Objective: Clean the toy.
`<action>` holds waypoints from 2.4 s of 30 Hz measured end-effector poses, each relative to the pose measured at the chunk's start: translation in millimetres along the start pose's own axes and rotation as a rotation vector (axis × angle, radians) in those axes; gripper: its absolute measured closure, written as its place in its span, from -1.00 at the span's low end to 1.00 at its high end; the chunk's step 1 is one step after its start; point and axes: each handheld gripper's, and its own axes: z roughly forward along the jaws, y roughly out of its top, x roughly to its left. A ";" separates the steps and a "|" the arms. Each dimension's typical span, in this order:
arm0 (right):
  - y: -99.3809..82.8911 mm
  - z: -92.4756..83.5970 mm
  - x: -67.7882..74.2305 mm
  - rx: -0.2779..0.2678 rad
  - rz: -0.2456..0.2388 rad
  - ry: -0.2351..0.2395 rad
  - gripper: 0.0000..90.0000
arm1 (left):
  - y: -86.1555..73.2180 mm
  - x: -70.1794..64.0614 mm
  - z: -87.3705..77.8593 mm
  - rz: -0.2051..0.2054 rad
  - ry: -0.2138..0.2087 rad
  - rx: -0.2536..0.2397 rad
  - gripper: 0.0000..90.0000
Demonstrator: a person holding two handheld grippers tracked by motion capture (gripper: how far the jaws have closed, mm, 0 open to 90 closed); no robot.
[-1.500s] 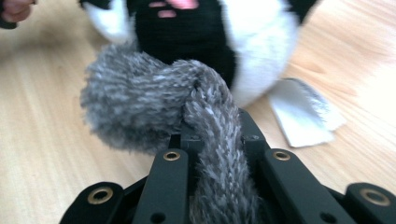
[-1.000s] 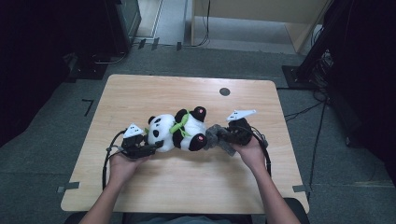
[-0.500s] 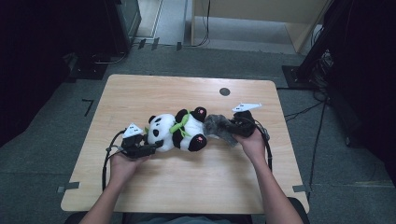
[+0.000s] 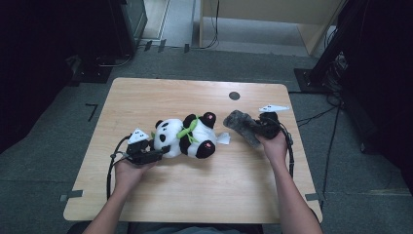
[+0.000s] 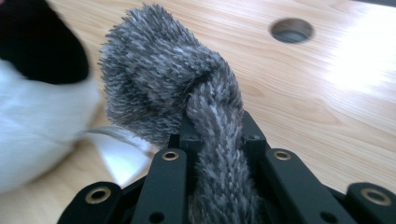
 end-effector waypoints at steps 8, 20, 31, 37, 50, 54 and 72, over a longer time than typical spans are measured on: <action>-15.9 11.9 -25.0 0.033 0.028 -0.087 0.70 | -0.4 0.4 0.5 -0.002 -0.002 -0.003 -0.09; -16.6 8.9 -31.3 -0.006 0.056 -0.113 0.01 | -1.8 1.3 0.9 0.006 -0.005 -0.006 -0.16; -4.5 -3.7 -8.8 -0.058 0.019 -0.058 -0.20 | -0.6 1.3 1.0 -0.005 0.001 0.000 -0.20; -4.0 -5.5 2.1 -0.055 0.020 -0.035 -0.22 | -0.9 1.5 1.1 -0.005 -0.002 -0.002 -0.21; 3.6 -26.9 26.8 -0.110 -0.010 -0.026 -0.24 | -0.8 2.0 1.2 -0.008 -0.004 -0.001 -0.25; 3.9 -28.4 36.9 -0.102 -0.029 -0.017 -0.24 | -0.9 2.0 1.3 -0.007 -0.003 0.002 -0.29; 6.4 -28.8 95.2 -0.068 -0.094 0.110 -0.27 | -1.4 3.1 2.2 0.003 -0.013 -0.003 -0.48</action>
